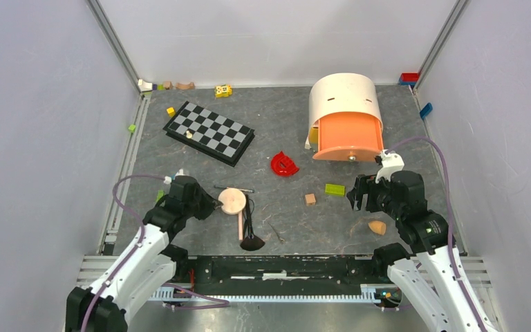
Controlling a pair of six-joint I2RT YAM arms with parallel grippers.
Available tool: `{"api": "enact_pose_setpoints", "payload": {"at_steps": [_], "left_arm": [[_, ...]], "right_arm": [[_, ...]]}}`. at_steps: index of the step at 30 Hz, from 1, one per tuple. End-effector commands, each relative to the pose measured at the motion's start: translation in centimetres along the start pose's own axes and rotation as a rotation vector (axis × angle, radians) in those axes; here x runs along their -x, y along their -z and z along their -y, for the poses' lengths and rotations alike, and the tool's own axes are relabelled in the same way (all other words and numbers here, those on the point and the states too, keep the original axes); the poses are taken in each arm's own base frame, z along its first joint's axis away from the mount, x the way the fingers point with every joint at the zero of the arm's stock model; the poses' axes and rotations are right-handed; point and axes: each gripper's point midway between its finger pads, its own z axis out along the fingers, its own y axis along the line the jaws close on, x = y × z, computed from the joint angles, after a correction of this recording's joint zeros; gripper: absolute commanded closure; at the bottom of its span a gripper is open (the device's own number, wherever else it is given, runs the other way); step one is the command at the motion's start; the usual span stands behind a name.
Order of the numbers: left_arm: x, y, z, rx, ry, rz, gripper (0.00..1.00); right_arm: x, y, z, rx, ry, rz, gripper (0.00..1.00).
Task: Organize the makeup
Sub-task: Pick up the makeup tool from the center of the board.
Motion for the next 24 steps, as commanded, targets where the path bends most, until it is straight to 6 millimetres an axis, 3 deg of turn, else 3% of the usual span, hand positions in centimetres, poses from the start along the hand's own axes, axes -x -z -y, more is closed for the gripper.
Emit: {"api": "enact_pose_setpoints", "payload": {"at_steps": [1, 15, 19, 24], "left_arm": [[2.6, 2.4, 2.3, -0.030, -0.084, 0.079, 0.98], [5.2, 5.0, 9.3, -0.154, -0.232, 0.052, 0.98], [6.4, 5.7, 12.8, -0.216, -0.258, 0.040, 0.98], [7.4, 6.3, 18.5, -0.300, -0.312, 0.040, 0.97]], "right_arm": [[1.9, 1.2, 0.3, -0.032, 0.006, 0.064, 0.19], [5.2, 5.3, 2.6, -0.184, -0.007, 0.214, 0.18], [5.7, 6.4, 3.2, -0.220, -0.016, 0.242, 0.18], [6.4, 7.9, 3.8, -0.265, -0.025, 0.281, 0.18]]}}
